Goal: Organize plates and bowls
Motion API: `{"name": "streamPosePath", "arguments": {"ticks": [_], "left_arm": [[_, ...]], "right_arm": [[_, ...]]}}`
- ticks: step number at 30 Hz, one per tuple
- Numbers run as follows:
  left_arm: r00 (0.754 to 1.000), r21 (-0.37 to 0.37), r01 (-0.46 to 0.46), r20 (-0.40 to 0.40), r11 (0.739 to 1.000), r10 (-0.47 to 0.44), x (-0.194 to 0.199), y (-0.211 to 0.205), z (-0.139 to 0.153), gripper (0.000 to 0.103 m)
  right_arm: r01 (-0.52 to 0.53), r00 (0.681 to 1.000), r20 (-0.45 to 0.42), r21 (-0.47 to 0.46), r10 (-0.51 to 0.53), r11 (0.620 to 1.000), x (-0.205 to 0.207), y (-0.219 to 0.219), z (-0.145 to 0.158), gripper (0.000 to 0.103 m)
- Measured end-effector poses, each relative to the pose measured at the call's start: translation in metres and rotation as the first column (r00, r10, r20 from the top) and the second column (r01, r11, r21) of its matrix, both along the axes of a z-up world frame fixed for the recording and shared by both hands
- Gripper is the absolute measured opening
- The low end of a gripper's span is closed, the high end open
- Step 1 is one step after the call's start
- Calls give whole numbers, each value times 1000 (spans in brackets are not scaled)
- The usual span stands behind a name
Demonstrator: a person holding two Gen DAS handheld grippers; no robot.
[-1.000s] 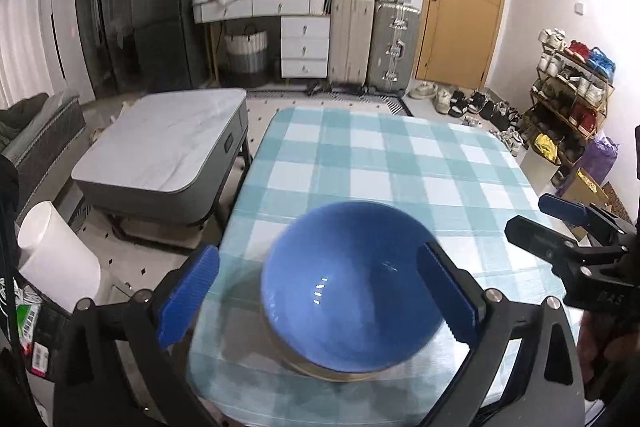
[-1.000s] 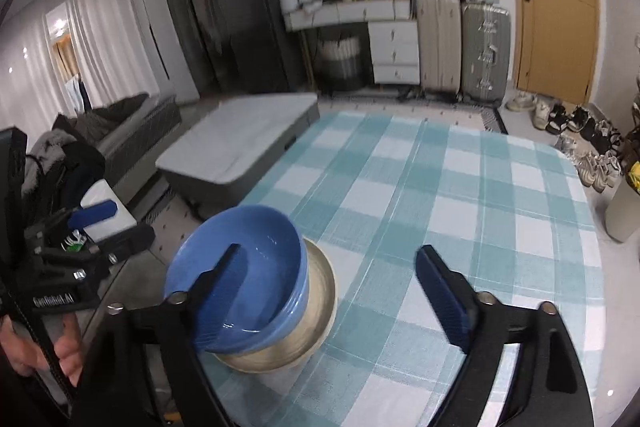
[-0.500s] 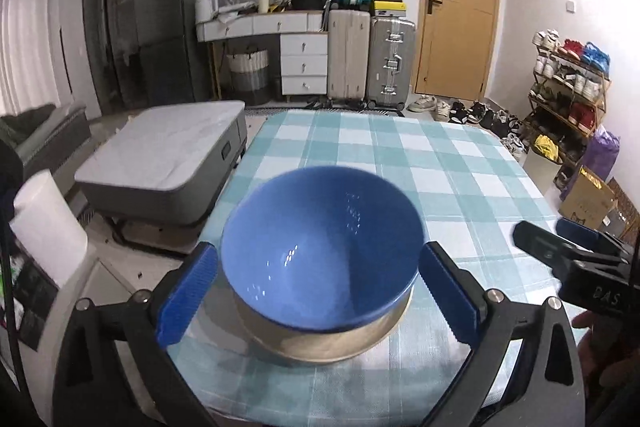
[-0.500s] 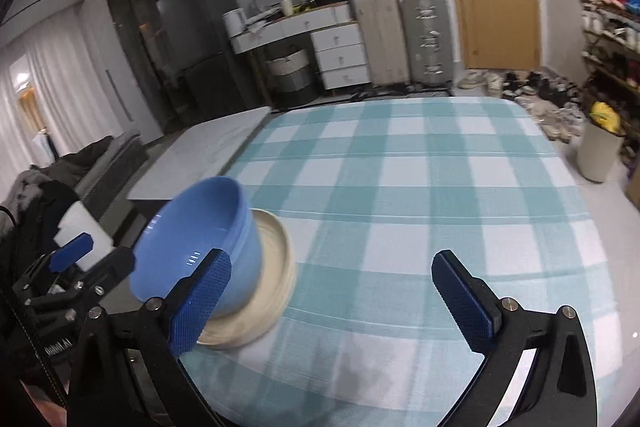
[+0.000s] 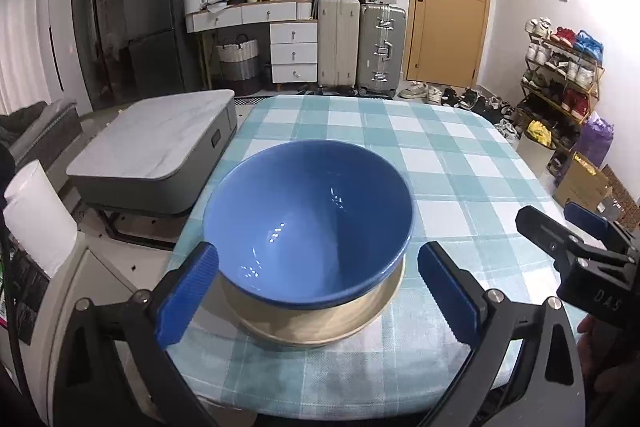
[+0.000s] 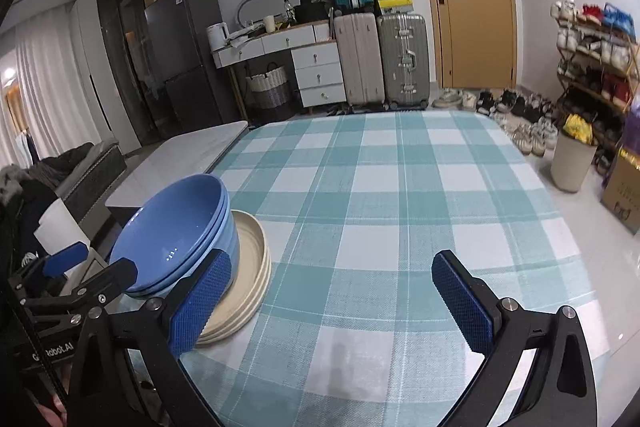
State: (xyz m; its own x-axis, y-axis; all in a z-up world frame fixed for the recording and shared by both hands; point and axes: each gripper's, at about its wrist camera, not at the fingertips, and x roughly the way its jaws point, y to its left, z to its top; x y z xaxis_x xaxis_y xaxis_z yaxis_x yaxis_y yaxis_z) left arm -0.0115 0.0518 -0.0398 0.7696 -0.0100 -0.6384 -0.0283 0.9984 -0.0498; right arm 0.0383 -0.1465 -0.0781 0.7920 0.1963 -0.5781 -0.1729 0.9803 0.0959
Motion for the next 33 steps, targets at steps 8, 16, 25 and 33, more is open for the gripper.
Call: {"name": "streamPosePath", "arguments": {"ticks": [8, 16, 25, 33], "left_arm": [[1000, -22, 9, -5, 1000, -9, -2, 0, 0, 101], [999, 39, -35, -33, 999, 37, -1, -1, -6, 101], [998, 20, -58, -25, 998, 58, -6, 3, -4, 101], [998, 20, -55, -11, 998, 55, -7, 1, -2, 101]], "right_arm": [[2, 1000, 30, -20, -1, 1000, -10, 5, 0, 102], [-11, 998, 56, -23, 12, 1000, -15, 7, -1, 102], [-15, 998, 68, 7, 15, 1000, -20, 1, 0, 102], [-22, 998, 65, 9, 22, 1000, -24, 0, -3, 102]]}}
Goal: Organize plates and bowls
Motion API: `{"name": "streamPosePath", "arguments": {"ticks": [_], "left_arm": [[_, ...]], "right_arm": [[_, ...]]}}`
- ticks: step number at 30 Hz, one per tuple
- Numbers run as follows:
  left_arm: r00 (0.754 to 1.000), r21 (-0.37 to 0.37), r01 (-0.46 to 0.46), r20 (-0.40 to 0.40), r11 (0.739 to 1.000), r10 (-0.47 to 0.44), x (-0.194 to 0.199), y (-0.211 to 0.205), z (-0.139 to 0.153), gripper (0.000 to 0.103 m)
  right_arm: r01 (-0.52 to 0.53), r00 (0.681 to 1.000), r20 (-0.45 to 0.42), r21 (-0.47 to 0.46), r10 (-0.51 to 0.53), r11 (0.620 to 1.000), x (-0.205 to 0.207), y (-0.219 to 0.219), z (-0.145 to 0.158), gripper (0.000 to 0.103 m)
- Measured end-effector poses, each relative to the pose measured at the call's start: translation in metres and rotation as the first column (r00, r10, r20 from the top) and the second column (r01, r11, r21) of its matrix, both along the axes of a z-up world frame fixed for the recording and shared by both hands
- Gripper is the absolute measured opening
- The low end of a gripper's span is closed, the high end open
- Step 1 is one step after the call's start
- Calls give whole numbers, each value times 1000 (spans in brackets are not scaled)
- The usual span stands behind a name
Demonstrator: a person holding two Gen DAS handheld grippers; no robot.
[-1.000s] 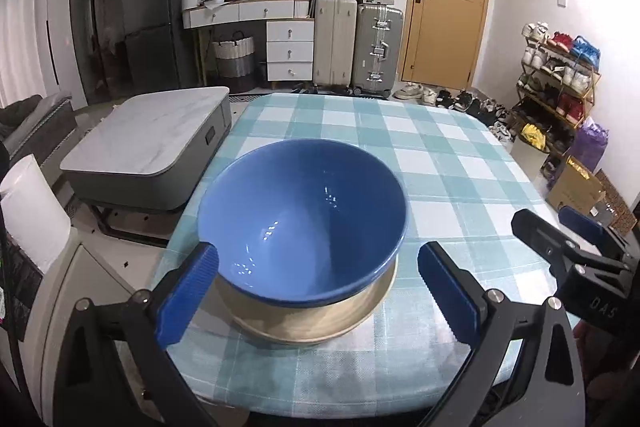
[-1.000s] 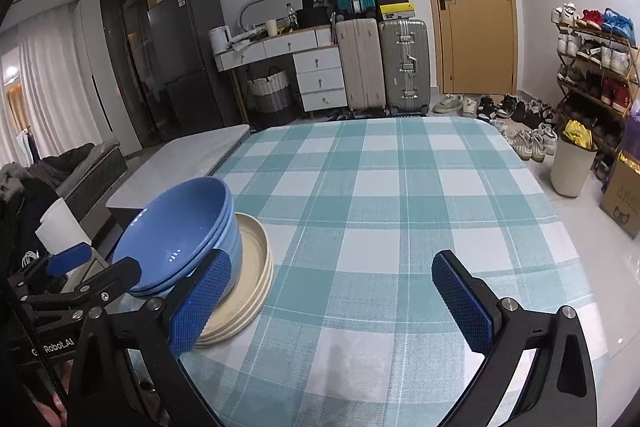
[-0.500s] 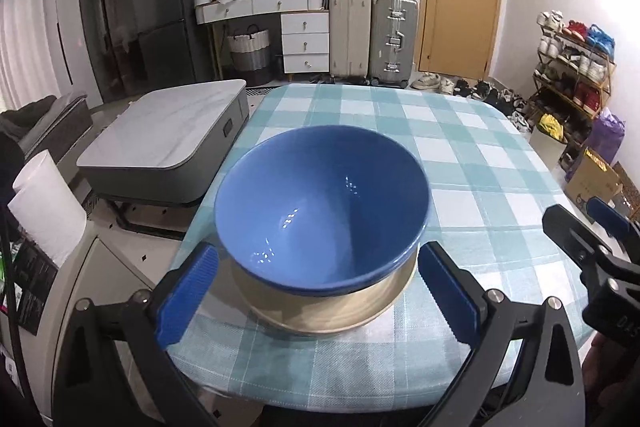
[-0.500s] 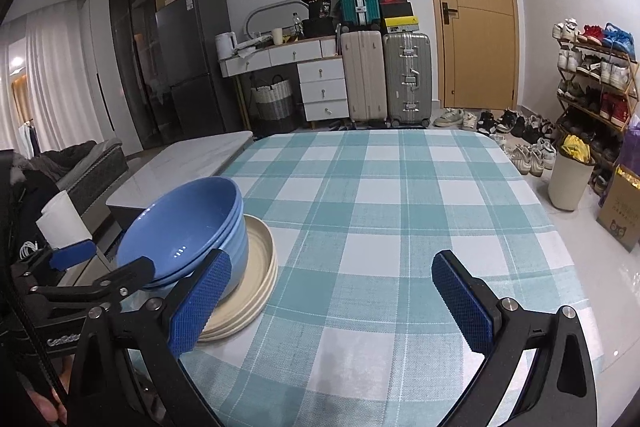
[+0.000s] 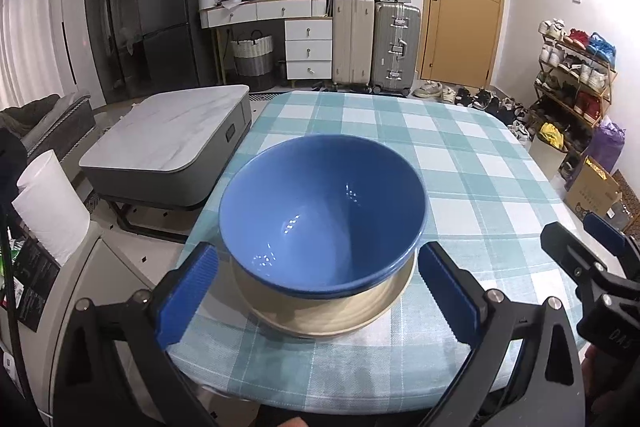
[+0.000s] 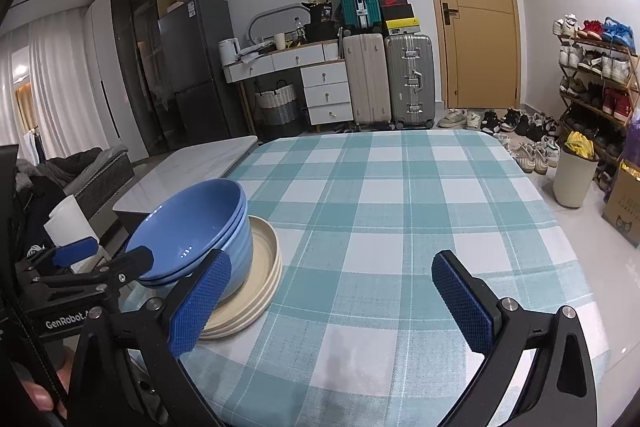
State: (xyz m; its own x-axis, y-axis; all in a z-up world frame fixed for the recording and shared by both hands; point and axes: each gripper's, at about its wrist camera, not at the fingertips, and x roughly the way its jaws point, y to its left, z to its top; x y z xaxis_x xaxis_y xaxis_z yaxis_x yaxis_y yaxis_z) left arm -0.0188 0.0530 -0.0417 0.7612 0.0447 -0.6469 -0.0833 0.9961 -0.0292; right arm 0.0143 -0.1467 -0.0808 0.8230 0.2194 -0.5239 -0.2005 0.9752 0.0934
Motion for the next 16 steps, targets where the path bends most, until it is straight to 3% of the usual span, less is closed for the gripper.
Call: {"name": "streamPosePath", "arguments": {"ticks": [8, 16], "left_arm": [[999, 8, 39, 8, 999, -39, 2, -7, 0, 102], [1000, 29, 11, 16, 1000, -12, 4, -8, -1, 102]], "right_arm": [[3, 1000, -4, 3, -3, 1000, 0, -2, -2, 102], [15, 1000, -24, 10, -15, 1000, 1, -7, -7, 102]]}}
